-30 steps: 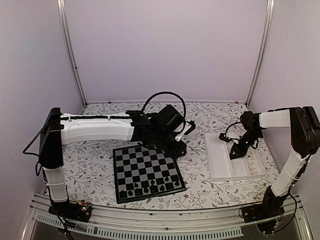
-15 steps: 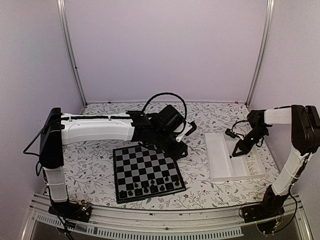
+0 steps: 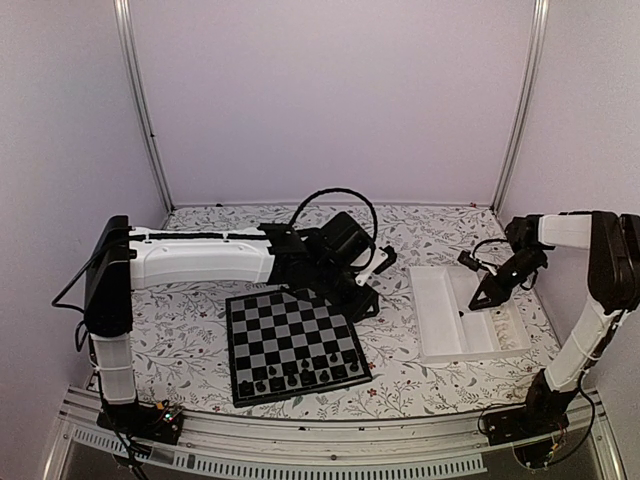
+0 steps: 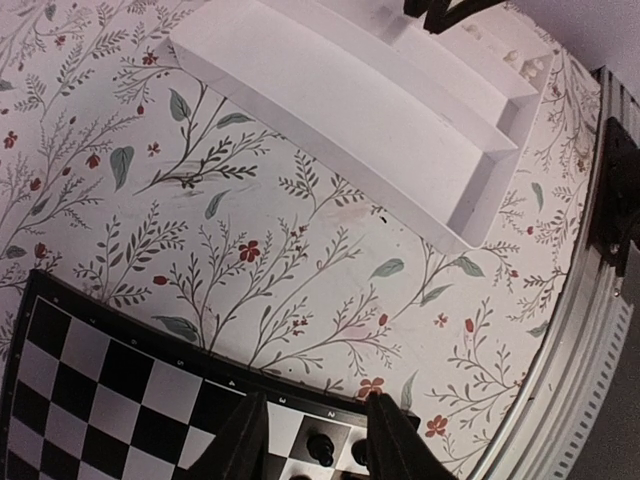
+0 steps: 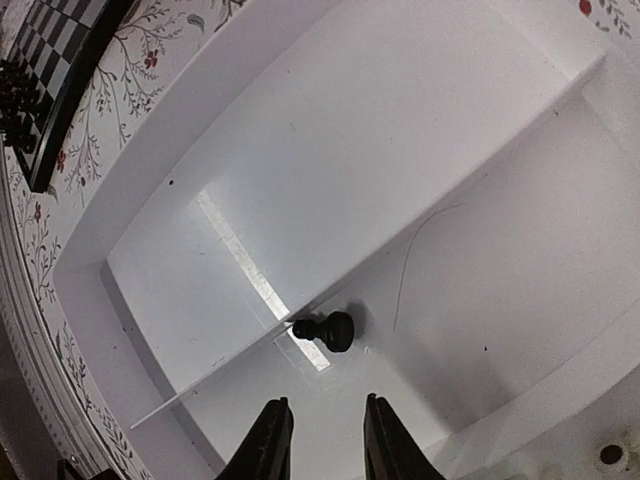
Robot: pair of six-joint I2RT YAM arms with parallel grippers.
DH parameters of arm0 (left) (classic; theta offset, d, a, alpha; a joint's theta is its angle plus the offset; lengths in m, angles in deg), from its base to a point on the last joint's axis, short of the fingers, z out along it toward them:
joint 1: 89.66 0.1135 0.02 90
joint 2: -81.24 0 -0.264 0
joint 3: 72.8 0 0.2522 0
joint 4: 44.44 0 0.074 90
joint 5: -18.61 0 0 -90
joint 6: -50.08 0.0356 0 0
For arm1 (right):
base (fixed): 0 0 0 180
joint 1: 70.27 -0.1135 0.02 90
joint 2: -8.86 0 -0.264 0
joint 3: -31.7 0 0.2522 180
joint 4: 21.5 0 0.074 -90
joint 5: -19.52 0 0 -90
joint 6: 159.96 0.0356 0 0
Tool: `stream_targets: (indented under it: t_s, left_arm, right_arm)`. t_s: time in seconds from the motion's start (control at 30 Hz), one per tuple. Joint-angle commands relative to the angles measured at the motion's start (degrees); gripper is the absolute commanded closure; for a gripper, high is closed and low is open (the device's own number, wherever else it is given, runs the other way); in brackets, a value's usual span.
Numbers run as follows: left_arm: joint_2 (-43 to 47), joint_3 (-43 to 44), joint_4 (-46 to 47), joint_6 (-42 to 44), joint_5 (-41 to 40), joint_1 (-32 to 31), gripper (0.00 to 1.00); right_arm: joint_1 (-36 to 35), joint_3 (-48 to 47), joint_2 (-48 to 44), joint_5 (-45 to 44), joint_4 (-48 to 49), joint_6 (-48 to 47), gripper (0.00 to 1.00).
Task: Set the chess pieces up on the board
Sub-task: Pick up the chess piece from the storage box.
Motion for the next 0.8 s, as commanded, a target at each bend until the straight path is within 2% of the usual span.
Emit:
stream_targets:
  t_s: [0.0,0.1,0.17,0.43,0.77]
  left_arm:
    - [-0.23,1.25,0.81,0.95,0.6,0.31,0.64]
    - [-0.22,1.33,0.85,0.78,0.55,0.3,0.64]
    - [-0.28,1.34,0.85,0.57,0.6,0.23,0.63]
    - [-0.27,1.01,0.87,-0.33,0.15,-0.21,0.64]
    - [0.29,-0.77,1.89,-1.09,-0.52,-0.56,0.64]
  right_arm:
    - [-1.16,0.28,-5.95,-1.67,-1.75,-13.77,0.68]
    - [-2.11,1.97,-8.66,-4.81,0.49,-20.61,0.59]
    - [-3.89,3.07,-10.04,-7.24,2.2,-24.02,0.57]
    - [-10.24,4.21,-10.43,-17.06,5.68,-33.33,0.57]
    - [-14.52,4.78,-5.29,-25.5,10.25,-36.7,0.57]
